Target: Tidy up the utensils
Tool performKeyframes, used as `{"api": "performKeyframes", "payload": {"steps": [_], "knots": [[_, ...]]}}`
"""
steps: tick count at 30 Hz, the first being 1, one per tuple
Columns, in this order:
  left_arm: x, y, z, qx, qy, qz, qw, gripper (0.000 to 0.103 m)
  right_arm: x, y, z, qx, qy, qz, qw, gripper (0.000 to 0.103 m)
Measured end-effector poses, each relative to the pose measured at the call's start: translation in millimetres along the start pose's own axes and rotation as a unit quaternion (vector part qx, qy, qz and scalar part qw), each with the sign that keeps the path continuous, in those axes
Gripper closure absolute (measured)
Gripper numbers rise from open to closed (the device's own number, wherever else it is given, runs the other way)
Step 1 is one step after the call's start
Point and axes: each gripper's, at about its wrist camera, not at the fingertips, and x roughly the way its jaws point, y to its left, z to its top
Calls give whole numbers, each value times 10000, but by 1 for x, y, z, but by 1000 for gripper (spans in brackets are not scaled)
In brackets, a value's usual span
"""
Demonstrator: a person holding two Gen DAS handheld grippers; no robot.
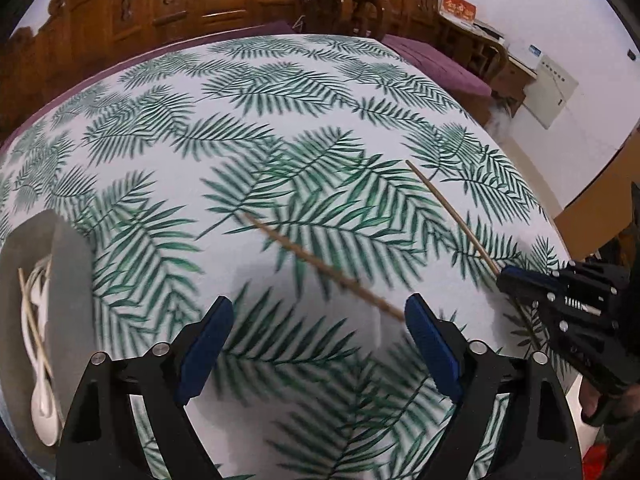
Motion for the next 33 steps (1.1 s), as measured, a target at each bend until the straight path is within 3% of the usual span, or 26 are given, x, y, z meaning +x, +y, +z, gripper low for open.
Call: {"api": "performKeyframes", "payload": {"steps": [6,10,14,19,20,23,33], "knots": [[16,-24,4,90,189,-122,9997,38,-6,-4,-5,82,-69,3,9999,97],[35,-37,1,191,506,119,9985,47,-7,-10,-6,306,-49,-20,9995,97],[34,-40,-4,312,520,278,9978,50,-11,-12,-5,353,-102,-65,9993,97],[24,-28,-11,272,552,317,9976,76,-18,-9,-2,365,-179,-43,9992,97],[22,-25,-13,275,545,362,9975,88,-19,-8,-2,357,-180,-38,9992,97],[19,-14,-17,264,573,350,9974,98,-19,0,-1,323,-164,2,9993,97],[1,8,-26,177,536,222,9982,99,-19,26,1,231,-82,134,9996,97]]}}
